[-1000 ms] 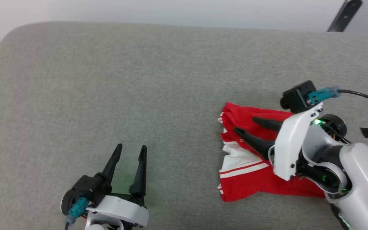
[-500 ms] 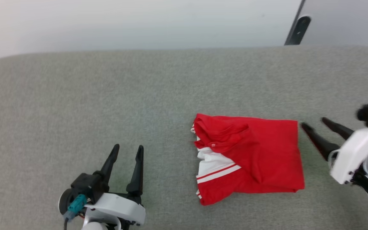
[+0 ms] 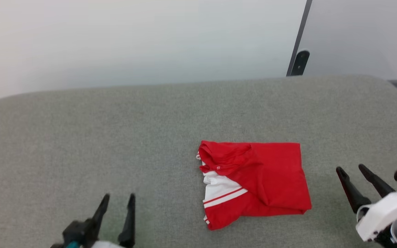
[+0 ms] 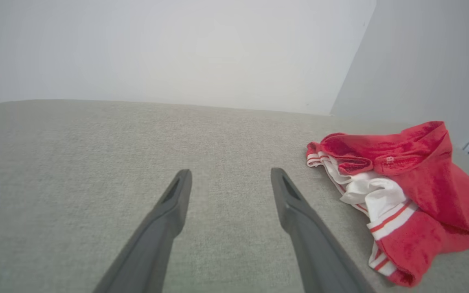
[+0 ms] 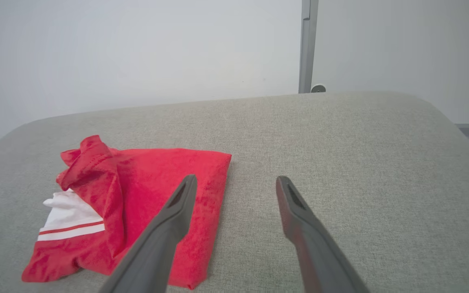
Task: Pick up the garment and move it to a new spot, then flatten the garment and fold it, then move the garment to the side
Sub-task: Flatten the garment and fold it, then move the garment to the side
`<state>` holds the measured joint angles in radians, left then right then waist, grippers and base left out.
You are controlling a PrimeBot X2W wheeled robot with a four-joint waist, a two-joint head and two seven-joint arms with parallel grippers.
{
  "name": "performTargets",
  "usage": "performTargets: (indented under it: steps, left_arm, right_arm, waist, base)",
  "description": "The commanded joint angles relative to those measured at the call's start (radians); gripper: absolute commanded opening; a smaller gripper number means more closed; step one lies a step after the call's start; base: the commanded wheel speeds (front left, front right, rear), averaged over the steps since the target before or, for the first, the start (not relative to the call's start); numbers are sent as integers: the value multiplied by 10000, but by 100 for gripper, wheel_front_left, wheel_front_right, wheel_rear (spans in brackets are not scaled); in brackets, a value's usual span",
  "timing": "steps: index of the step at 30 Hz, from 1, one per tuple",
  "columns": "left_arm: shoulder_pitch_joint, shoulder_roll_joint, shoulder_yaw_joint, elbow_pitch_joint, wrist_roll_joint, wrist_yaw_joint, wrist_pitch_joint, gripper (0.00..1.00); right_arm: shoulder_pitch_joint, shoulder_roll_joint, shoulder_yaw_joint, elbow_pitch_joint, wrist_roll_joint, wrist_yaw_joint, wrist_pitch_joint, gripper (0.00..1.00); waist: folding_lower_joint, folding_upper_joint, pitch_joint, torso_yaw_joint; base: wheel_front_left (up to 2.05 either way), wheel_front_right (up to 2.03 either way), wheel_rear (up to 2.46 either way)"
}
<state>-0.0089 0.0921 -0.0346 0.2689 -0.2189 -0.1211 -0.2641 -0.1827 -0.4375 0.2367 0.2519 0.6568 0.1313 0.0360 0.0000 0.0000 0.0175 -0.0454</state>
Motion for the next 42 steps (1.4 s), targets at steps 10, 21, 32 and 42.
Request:
performTargets:
  steps: [10, 21, 32, 42]
  left_arm:
    - [1394, 248, 308, -527, 75, 133, 2, 100]
    - [2582, 216, 277, -1795, 24, 284, 156, 100]
    - [2629, 262, 167, -2183, -53, 408, 358, 100]
    - [2506, 255, 106, -2285, -152, 476, 352, 100]
  right_arm:
    - [1623, 616, -904, -732, -706, -13, -320, 100]
    - [3372, 1228, -2283, -2360, -1235, -13, 353, 100]
    - [3599, 1624, -2761, -3037, -1429, -13, 871, 100]
    - [3347, 1773, -2752, -3124, -1388, -11, 1146, 100]
  waist:
    - [0, 0, -498, 260]
    - [0, 0, -566, 608]
    - [0, 0, -521, 603]
    - [0, 0, -498, 671]
  base:
    - [0, 0, 0]
    - [0, 0, 0]
    - [0, 0, 0]
    - [0, 0, 0]
